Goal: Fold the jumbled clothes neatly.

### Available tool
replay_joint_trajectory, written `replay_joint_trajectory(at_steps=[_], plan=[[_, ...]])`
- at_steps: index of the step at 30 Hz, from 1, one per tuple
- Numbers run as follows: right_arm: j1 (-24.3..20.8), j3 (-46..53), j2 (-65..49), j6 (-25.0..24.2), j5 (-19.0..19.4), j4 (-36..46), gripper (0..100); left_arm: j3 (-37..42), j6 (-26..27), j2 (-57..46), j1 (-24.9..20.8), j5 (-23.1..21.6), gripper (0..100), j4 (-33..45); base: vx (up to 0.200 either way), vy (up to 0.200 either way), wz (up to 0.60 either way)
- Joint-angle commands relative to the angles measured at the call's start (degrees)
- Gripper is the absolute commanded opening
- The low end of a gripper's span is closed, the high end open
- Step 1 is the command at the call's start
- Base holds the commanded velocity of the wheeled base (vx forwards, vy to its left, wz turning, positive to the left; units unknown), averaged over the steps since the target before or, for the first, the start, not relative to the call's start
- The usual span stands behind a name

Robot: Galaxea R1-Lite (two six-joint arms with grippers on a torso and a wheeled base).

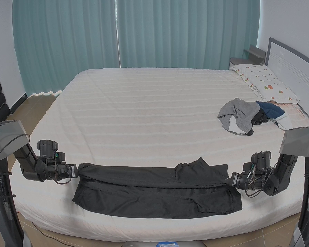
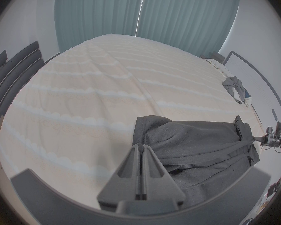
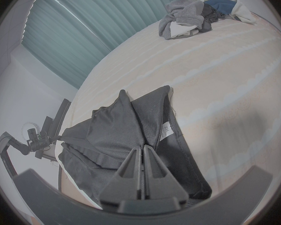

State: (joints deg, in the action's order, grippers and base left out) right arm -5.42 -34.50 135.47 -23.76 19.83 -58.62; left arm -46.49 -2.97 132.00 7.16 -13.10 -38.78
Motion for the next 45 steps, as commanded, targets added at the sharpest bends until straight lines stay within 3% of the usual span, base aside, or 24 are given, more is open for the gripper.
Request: replay_joint_trajectory(at_steps=[1,10,12,14,18,20,24,39,40,45], plan=[[-0.02,0.05,0.67,-0.06,0.03,0.0,100,0.35,0.25,0.1,-0.04,0.01,100,0.72,0.0,0.0,0.0],[0.15,-0.74,-0.3,-1.64,0.38,-0.79,100,0.35,0.16,-0.69,-0.21,-0.08,100,1.34,0.0,0.0,0.0],[0.42,-0.92,-1.0,-3.14,0.38,-1.05,100,0.09,-0.37,-1.48,-0.12,-0.17,100,1.42,0.0,0.0,0.0],[0.42,-1.98,-2.23,-7.97,0.56,-1.05,100,-0.53,-1.68,-2.19,-0.21,-0.61,100,1.42,0.0,0.0,0.0],[0.15,-4.7,-1.53,-16.41,0.38,-1.05,100,-4.13,-10.03,-1.39,-1.97,-0.61,100,1.25,0.0,0.0,0.0],[0.42,-5.32,-0.39,-19.04,0.38,-1.05,100,-7.47,-18.21,-0.78,-3.2,-0.43,100,1.42,0.0,0.0,0.0],[0.5,-5.49,0.93,-19.92,0.47,-1.93,100,-11.34,-23.92,2.47,-4.34,-0.17,100,1.34,0.0,0.0,0.0],[0.42,-5.05,3.39,-19.92,0.12,-7.73,100,-16.61,-24.27,10.03,-5.84,5.81,100,0.81,0.0,0.0,0.0],[0.42,-5.05,3.39,-19.92,0.12,-7.73,100,-16.7,-24.27,10.21,-5.75,5.9,0,0.72,0.0,0.0,0.0],[0.42,-4.79,3.31,-19.92,0.2,-7.82,100,-16.52,-24.18,9.86,-5.57,6.25,0,0.99,0.0,0.0,0.0]])
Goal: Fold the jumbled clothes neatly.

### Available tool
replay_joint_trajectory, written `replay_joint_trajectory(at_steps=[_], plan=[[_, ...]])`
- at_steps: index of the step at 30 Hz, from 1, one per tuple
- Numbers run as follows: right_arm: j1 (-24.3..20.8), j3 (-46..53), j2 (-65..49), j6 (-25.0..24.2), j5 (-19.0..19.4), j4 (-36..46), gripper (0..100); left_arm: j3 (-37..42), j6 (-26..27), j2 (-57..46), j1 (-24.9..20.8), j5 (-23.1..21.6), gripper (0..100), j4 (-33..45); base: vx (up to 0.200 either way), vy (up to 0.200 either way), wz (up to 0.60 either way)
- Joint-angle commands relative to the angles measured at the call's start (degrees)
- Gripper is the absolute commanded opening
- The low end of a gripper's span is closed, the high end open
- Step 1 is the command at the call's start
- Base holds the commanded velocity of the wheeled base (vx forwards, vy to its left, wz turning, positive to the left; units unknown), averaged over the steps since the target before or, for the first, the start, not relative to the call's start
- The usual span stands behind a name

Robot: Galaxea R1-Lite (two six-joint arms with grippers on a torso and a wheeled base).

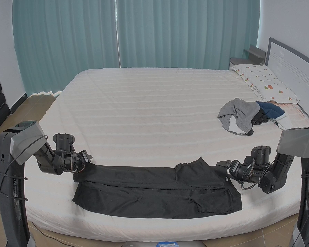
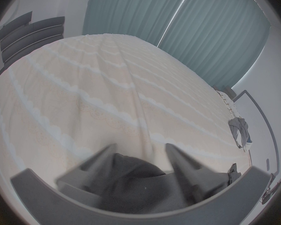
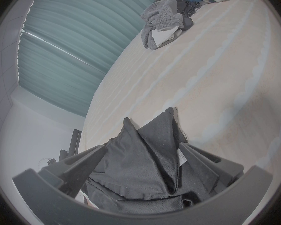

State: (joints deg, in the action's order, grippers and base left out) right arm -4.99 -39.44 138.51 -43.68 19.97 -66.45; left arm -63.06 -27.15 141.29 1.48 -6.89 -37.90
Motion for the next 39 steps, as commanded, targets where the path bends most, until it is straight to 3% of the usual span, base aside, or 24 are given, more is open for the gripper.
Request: replay_joint_trajectory(at_steps=[1,4,5,8,21,26,32,36,38,39], plan=[[-0.02,0.15,0.27,0.0,0.07,0.01,100,0.66,0.17,0.21,0.11,0.12,0,0.2,0.0,0.0,0.0],[-0.02,0.15,0.27,0.0,0.07,0.01,100,0.75,0.17,0.13,0.11,0.12,0,0.28,0.0,0.0,0.0],[-0.02,0.15,0.27,-0.09,0.07,0.01,100,1.19,0.52,-0.22,0.02,3.46,0,0.11,0.0,0.0,0.0],[-0.02,0.06,0.36,0.0,-0.02,0.01,100,0.75,0.87,-0.4,0.28,6.36,0,-0.16,0.0,0.0,0.0],[0.5,-0.82,1.41,-1.23,-0.37,-3.16,100,1.1,0.25,-2.07,0.55,10.84,0,0.37,0.0,0.0,0.0],[0.33,-1.61,2.12,-1.23,-0.46,-3.16,100,2.68,-2.82,-1.28,0.63,13.39,0,-0.16,0.0,0.0,0.0],[0.33,-2.05,2.73,-1.23,-1.6,-3.07,100,2.59,-8.01,0.04,1.07,12.16,0,-0.24,0.0,0.0,0.0],[0.33,-2.05,2.73,-1.23,-1.77,-3.16,100,5.14,-8.62,-1.98,1.86,6.54,0,-0.24,0.0,0.0,0.0],[0.33,-2.05,2.73,-1.23,-1.77,-3.16,100,5.14,-8.62,-1.98,1.86,6.54,0,-0.24,0.0,0.0,0.0],[0.42,-2.14,2.82,-1.15,-1.77,-3.16,100,6.28,-8.97,-2.69,2.83,2.67,0,-0.68,0.0,0.0,0.0]])
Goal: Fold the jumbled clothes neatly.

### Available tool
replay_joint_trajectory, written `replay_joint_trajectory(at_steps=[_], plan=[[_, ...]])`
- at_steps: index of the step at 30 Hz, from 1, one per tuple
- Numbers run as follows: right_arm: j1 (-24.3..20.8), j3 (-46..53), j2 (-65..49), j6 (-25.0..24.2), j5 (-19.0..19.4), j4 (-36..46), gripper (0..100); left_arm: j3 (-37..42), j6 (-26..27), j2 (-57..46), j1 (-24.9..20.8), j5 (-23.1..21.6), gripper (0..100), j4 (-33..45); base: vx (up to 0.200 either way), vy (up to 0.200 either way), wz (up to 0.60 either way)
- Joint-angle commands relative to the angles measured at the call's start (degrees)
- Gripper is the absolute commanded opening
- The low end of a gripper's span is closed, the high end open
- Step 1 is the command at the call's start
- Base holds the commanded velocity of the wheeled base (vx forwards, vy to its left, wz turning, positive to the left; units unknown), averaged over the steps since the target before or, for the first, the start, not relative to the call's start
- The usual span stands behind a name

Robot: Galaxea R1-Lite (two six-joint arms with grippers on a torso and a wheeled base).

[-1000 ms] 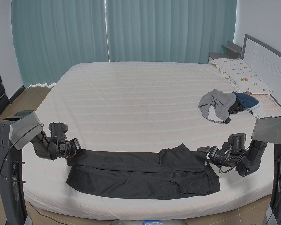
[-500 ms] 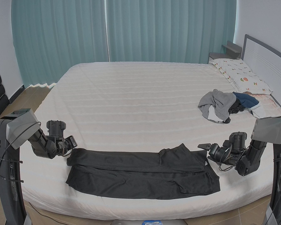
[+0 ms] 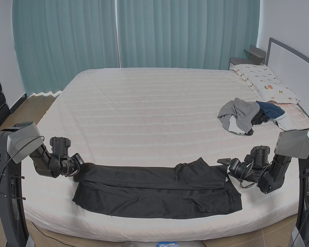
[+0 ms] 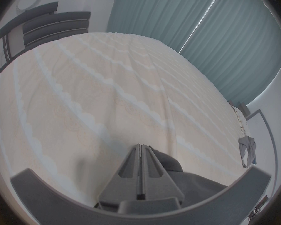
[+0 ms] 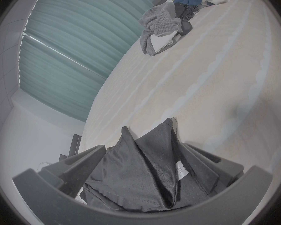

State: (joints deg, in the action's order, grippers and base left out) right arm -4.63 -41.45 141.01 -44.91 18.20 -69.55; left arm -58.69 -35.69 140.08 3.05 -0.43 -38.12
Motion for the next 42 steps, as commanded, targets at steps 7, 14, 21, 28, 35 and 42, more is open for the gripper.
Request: replay_joint_trajectory(at_steps=[7,14,21,28,35,42], plan=[[-0.29,-2.32,1.81,0.44,-0.71,0.11,100,2.08,-1.31,-0.95,1.35,-4.58,0,-1.61,0.0,0.0,0.0],[-0.82,-2.23,1.99,1.05,-1.24,0.03,100,2.17,-1.31,-0.86,1.26,-4.58,0,-2.05,0.0,0.0,0.0],[-1.43,-2.5,2.87,2.2,-1.59,0.03,100,2.26,-1.57,-0.86,1.26,-4.58,0,-2.05,0.0,0.0,0.0],[-0.82,-3.55,3.04,3.07,-4.14,0.11,0,2.26,-1.48,-0.86,1.17,-4.32,0,-2.05,0.0,0.0,0.0],[-0.47,-4.61,3.22,2.99,-4.58,0.2,0,2.17,-1.48,-0.86,1.17,-4.14,0,-2.13,0.0,0.0,0.0],[0.33,-4.69,3.84,3.25,-5.1,0.11,0,2.17,-1.48,-0.86,1.17,-4.06,0,-2.13,0.0,0.0,0.0]])
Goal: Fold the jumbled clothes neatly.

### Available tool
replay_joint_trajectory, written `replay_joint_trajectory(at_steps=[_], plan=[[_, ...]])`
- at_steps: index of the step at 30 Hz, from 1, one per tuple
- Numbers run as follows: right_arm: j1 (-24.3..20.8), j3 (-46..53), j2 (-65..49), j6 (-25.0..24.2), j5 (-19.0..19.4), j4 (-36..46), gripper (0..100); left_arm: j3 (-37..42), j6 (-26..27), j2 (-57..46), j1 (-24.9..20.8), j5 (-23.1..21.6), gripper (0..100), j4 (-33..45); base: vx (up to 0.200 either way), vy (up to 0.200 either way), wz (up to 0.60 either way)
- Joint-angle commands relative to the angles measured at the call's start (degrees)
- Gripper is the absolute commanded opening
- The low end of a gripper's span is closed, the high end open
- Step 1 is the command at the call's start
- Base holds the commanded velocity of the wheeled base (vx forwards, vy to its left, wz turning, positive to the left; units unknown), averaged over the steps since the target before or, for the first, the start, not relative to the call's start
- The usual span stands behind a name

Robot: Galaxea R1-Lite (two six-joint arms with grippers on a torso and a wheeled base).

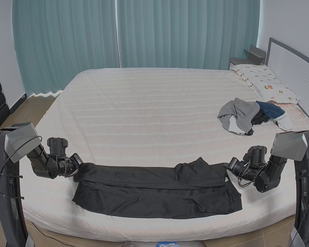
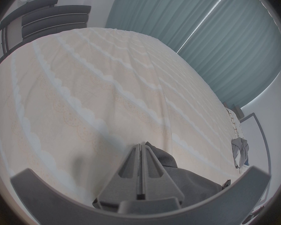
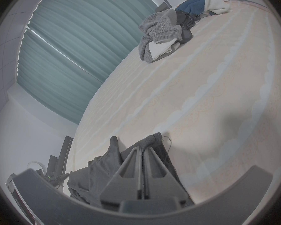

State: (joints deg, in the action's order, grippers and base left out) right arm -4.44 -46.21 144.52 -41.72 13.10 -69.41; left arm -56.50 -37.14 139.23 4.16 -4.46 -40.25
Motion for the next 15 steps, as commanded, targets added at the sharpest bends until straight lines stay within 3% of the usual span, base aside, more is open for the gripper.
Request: replay_joint_trajectory(at_steps=[1,7,11,15], plan=[[0.13,0.07,0.32,0.06,-0.01,-0.02,100,-0.01,-0.03,-0.01,-0.03,-0.02,0,0.0,0.0,0.0,0.0],[0.31,5.17,-4.16,0.85,1.66,-0.99,100,0.08,-0.21,-0.19,0.06,-0.02,0,0.09,0.0,0.0,0.0],[0.22,10.27,-6.36,4.45,5.88,-1.08,100,0.17,-0.21,-0.19,0.06,-0.02,0,0.09,0.0,0.0,0.0],[-0.05,11.59,-6.27,6.12,6.67,-1.6,100,0.43,-0.12,-0.19,0.06,-0.02,0,0.0,0.0,0.0,0.0]])
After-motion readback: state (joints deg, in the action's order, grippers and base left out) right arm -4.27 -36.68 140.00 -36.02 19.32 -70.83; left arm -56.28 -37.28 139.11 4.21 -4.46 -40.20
